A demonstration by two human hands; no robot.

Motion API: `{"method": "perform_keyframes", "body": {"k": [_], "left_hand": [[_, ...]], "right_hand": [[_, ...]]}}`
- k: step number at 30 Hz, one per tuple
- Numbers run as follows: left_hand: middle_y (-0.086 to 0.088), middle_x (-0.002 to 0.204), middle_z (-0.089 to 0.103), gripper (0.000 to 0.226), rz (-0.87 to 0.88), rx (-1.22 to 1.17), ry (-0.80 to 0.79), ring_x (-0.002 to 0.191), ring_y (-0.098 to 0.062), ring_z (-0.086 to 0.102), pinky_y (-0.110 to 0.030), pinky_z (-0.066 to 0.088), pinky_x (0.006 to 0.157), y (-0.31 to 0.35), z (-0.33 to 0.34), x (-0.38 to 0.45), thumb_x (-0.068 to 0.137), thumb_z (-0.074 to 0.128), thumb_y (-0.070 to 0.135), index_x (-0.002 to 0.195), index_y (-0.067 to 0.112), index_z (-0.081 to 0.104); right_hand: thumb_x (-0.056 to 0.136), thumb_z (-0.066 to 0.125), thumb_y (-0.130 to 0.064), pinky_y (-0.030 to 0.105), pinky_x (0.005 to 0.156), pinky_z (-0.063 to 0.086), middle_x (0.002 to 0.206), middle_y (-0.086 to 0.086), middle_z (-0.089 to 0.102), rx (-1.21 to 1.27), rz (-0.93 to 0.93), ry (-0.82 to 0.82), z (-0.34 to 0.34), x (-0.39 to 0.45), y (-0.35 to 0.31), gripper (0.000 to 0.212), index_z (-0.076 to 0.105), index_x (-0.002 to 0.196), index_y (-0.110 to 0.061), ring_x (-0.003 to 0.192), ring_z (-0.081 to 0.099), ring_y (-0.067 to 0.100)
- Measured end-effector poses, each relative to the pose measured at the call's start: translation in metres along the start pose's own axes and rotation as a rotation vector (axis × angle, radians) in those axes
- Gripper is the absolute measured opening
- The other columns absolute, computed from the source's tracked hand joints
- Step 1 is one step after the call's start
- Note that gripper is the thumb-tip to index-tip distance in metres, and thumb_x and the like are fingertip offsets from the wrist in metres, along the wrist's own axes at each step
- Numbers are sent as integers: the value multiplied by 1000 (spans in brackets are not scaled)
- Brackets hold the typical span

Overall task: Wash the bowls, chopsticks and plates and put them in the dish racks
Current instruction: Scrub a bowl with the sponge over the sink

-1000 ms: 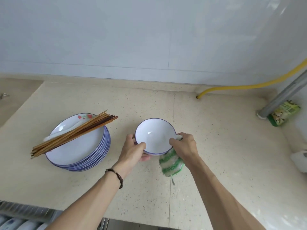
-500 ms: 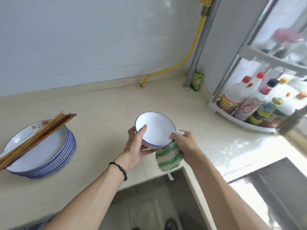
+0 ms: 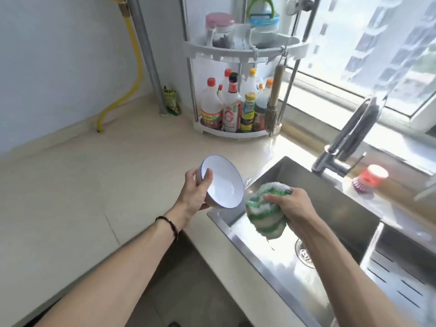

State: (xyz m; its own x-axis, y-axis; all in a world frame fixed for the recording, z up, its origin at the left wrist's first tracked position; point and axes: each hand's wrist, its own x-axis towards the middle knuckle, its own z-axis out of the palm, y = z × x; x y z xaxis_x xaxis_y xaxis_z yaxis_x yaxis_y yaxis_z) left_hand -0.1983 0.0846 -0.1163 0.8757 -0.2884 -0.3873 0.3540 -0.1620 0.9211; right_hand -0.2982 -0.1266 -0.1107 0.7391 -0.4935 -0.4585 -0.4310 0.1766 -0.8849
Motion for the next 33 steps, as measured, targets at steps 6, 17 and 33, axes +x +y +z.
{"method": "perform_keyframes", "body": {"k": [6, 17, 33], "left_hand": [[-8, 126, 54, 78, 155, 579, -27, 107, -25, 57, -32, 47, 92, 1, 79, 7, 88, 57, 66, 145, 20, 29], [-6, 113, 57, 71, 159, 891, -29, 107, -26, 55, -35, 48, 86, 5, 129, 10, 89, 51, 71, 142, 28, 32], [6, 113, 73, 68, 55, 349, -122, 108, -20, 68, -51, 51, 100, 4, 119, -2, 73, 49, 83, 115, 35, 69]], "right_hand": [[89, 57, 8, 34, 58, 52, 71, 11, 69, 109, 27, 96, -79, -2, 26, 17, 71, 91, -3, 59, 63, 23], [95, 49, 7, 28, 53, 46, 70, 9, 64, 236, 68, 45, -102, -2, 44, 23, 68, 92, -7, 55, 60, 15], [83, 55, -2, 35, 113, 27, 152, 1, 44, -1071, -628, -539, -43, -21, 43, 85, 23, 158, -26, 133, 45, 21]]}}
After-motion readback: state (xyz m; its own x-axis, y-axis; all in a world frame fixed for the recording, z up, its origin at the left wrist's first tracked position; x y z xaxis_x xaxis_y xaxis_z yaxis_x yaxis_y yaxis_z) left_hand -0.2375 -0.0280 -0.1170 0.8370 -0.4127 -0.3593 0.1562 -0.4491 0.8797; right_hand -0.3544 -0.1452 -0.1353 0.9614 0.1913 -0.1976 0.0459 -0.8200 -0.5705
